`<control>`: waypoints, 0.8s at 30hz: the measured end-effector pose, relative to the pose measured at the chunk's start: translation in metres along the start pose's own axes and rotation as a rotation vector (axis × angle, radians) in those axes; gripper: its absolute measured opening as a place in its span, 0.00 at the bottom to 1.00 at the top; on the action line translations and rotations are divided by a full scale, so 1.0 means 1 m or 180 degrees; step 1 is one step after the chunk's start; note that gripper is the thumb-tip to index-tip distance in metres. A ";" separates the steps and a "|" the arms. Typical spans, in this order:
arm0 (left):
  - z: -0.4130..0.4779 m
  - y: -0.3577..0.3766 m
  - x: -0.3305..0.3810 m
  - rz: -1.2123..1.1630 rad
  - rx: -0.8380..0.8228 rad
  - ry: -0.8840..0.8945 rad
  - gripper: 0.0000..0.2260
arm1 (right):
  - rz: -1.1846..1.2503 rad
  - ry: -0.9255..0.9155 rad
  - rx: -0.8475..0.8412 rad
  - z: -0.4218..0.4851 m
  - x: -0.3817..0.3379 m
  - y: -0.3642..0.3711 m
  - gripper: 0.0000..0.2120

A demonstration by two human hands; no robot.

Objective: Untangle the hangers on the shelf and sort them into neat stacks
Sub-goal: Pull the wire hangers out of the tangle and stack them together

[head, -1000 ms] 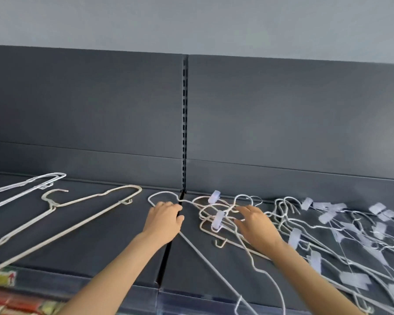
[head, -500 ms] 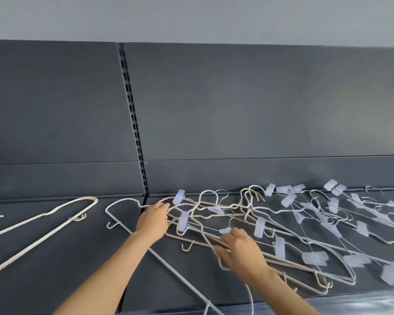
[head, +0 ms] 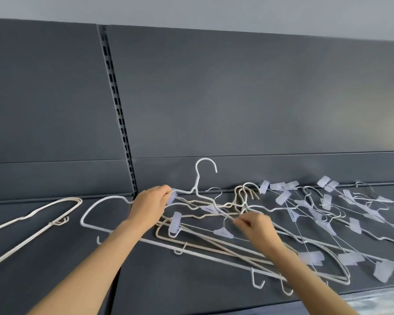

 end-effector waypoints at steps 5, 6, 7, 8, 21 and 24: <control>0.002 0.010 0.009 -0.0464 -0.0220 -0.0202 0.08 | -0.0267 0.0410 0.0144 0.022 0.062 -0.030 0.11; 0.002 0.013 0.010 -0.0501 -0.0242 -0.0221 0.08 | -0.0487 0.0431 0.0035 0.024 0.073 -0.030 0.09; 0.003 0.016 0.011 -0.0534 -0.0280 -0.0240 0.07 | -0.0703 0.0439 -0.0117 0.024 0.082 -0.027 0.11; 0.003 0.020 0.011 -0.0563 -0.0341 -0.0262 0.07 | -0.0871 0.0408 -0.0272 0.023 0.088 -0.024 0.14; -0.010 0.051 -0.001 -0.0983 -0.0840 -0.0485 0.13 | -0.0984 -0.0353 -0.0711 0.034 0.045 0.015 0.17; -0.010 0.046 -0.001 -0.1024 -0.0785 -0.0486 0.13 | -0.0968 -0.0457 -0.0670 0.038 0.033 0.027 0.18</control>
Point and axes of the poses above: each hand's wrist, its own z-axis towards the middle knuckle, its own y-axis out of the palm, x = y × z, the point moved 9 cm from there along z, towards the middle knuckle, and after that the axes turned 12 degrees about x, right-handed, at the moved point
